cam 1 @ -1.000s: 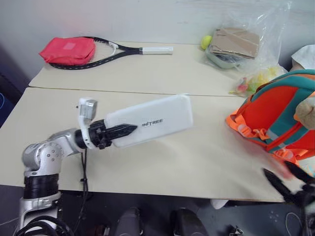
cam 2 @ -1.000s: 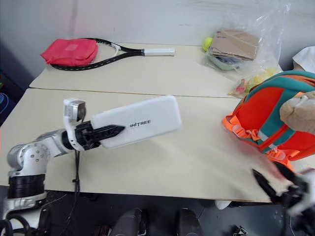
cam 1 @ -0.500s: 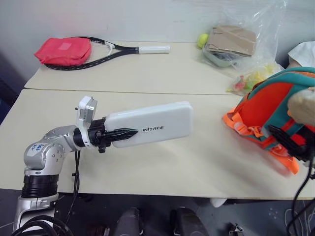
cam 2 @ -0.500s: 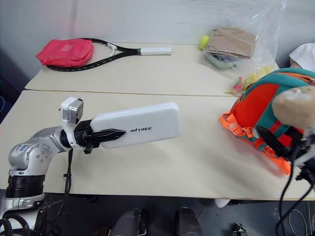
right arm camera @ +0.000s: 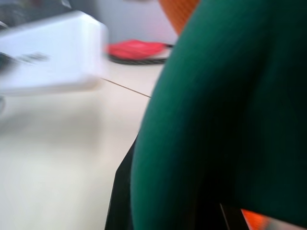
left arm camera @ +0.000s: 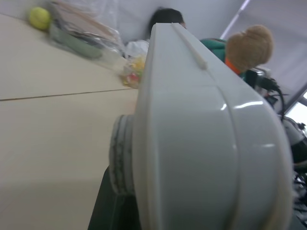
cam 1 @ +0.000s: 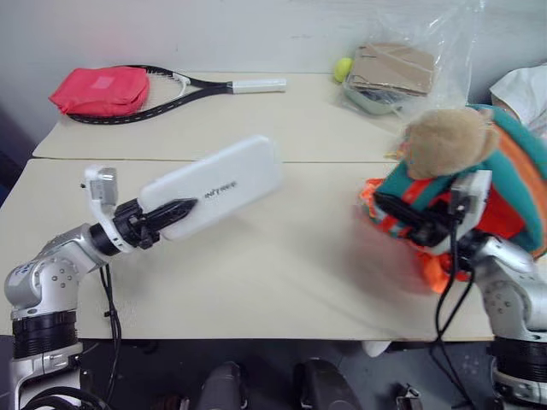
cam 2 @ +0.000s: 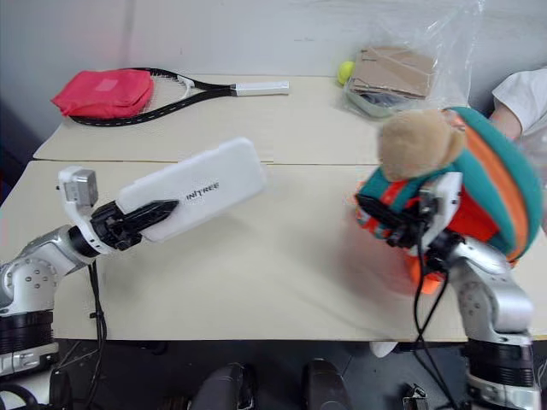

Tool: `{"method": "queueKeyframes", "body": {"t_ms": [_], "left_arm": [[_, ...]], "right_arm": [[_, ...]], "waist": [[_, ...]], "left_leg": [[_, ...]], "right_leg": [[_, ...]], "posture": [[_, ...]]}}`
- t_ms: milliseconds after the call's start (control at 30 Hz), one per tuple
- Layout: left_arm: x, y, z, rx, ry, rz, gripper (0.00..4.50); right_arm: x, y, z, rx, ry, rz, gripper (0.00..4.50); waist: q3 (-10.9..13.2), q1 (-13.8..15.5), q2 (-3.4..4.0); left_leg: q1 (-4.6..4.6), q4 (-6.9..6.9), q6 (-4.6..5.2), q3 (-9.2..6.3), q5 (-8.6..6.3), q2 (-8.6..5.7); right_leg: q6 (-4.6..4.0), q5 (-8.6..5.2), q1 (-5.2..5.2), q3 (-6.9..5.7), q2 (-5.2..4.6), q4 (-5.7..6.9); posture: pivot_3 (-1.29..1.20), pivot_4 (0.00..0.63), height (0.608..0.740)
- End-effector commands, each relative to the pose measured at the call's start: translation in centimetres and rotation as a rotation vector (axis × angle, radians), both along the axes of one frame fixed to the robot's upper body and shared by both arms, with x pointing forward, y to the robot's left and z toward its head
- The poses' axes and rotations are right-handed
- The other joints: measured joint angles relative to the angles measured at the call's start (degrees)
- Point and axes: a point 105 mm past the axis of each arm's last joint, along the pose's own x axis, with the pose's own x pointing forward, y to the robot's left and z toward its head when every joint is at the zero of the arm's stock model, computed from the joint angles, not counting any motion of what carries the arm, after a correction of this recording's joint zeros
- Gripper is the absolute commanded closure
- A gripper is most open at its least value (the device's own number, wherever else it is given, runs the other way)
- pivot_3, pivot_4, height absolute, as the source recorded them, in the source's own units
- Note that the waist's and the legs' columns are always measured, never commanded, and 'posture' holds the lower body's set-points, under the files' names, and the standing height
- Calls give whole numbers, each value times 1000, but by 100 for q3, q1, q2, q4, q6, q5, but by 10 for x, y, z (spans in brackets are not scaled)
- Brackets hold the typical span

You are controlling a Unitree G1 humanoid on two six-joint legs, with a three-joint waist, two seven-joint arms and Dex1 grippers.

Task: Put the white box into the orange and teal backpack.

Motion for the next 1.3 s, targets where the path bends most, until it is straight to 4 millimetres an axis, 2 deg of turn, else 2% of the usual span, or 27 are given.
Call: {"method": "queueKeyframes", "body": {"t_ms": [33,133,200,267,333,433,533,767,933,1133,1300], "left_arm": [[-2,16,5,-11,-22,64,3275],[-6,20,-1,24,-12,80,3275],[-8,23,1,27,-25,95,3275],[-12,25,8,32,-51,101,3275],[-17,26,14,37,-73,104,3275],[-28,27,24,45,-123,95,3275],[-42,18,32,54,-175,46,3275],[-59,-4,67,20,-309,-28,3275],[-68,-26,76,14,-329,-154,3275],[-59,-44,60,110,-310,-232,3275],[-43,-52,34,336,-326,-260,3275]], "right_arm": [[-25,47,20,56,-17,244,4465],[-53,78,30,112,27,456,4465],[-77,87,31,107,94,587,4465],[-98,81,25,77,196,677,4465],[-105,70,21,52,271,688,4465],[-97,48,15,-1,333,609,4465],[-79,33,12,-18,315,499,4465],[-63,37,7,-29,288,470,4465],[-61,39,1,-47,291,467,4465],[-59,41,1,-54,279,464,4465],[-61,41,-1,-57,278,459,4465]], "waist": [[1,0,-1],[3,-10,-5],[3,-4,-5],[3,17,-6],[4,54,-12],[5,102,-17],[3,102,-25],[3,112,-25],[3,113,-25],[3,117,-25],[3,122,-25]], "left_leg": [[-3,0,1,0,-1,0],[-11,1,9,-1,-6,-3],[-14,-1,10,-3,-7,-3],[-23,-1,12,-11,-10,-3],[-31,2,23,-17,-18,-4],[-35,10,38,-17,-27,-15],[-34,12,42,-16,-29,-16],[-34,5,28,-21,-21,-12],[-36,11,30,-20,-22,-15],[-35,12,28,-21,-20,-14],[-36,10,29,-18,-20,-15]], "right_leg": [[0,0,-2,0,-1,-1],[0,0,-6,-1,-6,0],[0,0,-7,-2,-8,0],[0,0,-9,-7,-10,-3],[0,0,-7,-16,-14,-9],[0,0,0,-19,-28,-40],[2,2,6,-19,-30,-48],[2,1,-1,-26,-24,-36],[2,2,2,-26,-24,-37],[2,2,3,-27,-20,-36],[2,2,3,-26,-18,-39]], "posture": [[0,150,740],[0,150,740],[0,150,740],[0,150,740],[0,150,740],[0,150,740],[0,150,740],[0,150,740],[0,150,740],[0,150,740],[0,150,740]]}}
